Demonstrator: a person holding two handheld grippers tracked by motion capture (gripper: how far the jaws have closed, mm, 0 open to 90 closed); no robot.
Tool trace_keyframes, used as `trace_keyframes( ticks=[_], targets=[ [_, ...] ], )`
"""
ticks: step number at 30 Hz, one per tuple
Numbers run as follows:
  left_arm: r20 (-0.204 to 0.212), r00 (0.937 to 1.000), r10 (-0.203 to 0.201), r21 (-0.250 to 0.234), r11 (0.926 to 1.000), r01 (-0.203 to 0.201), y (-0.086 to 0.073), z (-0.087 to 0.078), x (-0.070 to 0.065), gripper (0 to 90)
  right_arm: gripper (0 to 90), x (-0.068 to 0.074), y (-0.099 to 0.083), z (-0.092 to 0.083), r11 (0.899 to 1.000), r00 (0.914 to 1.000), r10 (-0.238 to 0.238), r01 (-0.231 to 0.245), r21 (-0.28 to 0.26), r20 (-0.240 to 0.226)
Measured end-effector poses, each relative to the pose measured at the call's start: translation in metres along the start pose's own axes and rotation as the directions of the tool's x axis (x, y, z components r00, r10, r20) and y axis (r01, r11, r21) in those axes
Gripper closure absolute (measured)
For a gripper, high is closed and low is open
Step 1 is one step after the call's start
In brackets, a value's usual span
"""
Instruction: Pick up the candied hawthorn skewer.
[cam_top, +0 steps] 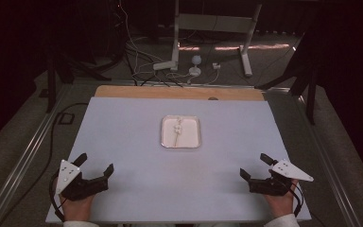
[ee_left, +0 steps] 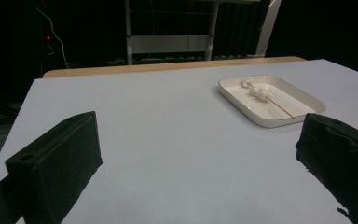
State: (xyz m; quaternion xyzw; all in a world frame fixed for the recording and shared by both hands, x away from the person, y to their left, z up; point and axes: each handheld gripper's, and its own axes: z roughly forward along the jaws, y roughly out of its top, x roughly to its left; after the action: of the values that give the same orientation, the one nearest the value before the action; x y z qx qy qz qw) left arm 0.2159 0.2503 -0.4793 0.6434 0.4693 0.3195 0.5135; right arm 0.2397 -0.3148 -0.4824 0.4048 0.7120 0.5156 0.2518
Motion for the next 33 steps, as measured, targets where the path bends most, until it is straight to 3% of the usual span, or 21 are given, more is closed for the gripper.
trace_keyframes(
  ticks=[18, 20, 23, 33],
  targets=[
    [-0.008, 0.9999, -0.013, 0.01, 0.9999, 0.013, 0.003, 0.0, 0.001, 0.4, 0.0, 0.0, 0.0, 0.003, 1.0, 0.9994, -0.023, 0.023, 0.0, 0.027],
    [0.001, 0.9998, -0.02, 0.005, 0.9998, 0.02, 0.008, 0.001, 0.001, 0.4, 0.0, 0.0, 0.0, 0.003, 1.0, 0.9993, -0.024, 0.024, -0.002, 0.028],
    [0.002, 0.9998, -0.02, 0.038, 0.9991, 0.02, 0.015, 0.003, 0.0, 1.1, 0.0, 0.0, 0.0, 0.003, 1.0, 0.9993, -0.024, 0.024, -0.003, 0.03],
    [0.023, 0.9997, -0.006, 0.033, 0.9994, 0.006, 0.03, 0.015, -0.004, 1.1, 0.0, 0.001, 0.0, 0.004, 0.999, 0.9989, -0.032, 0.032, -0.002, 0.035]
  ],
)
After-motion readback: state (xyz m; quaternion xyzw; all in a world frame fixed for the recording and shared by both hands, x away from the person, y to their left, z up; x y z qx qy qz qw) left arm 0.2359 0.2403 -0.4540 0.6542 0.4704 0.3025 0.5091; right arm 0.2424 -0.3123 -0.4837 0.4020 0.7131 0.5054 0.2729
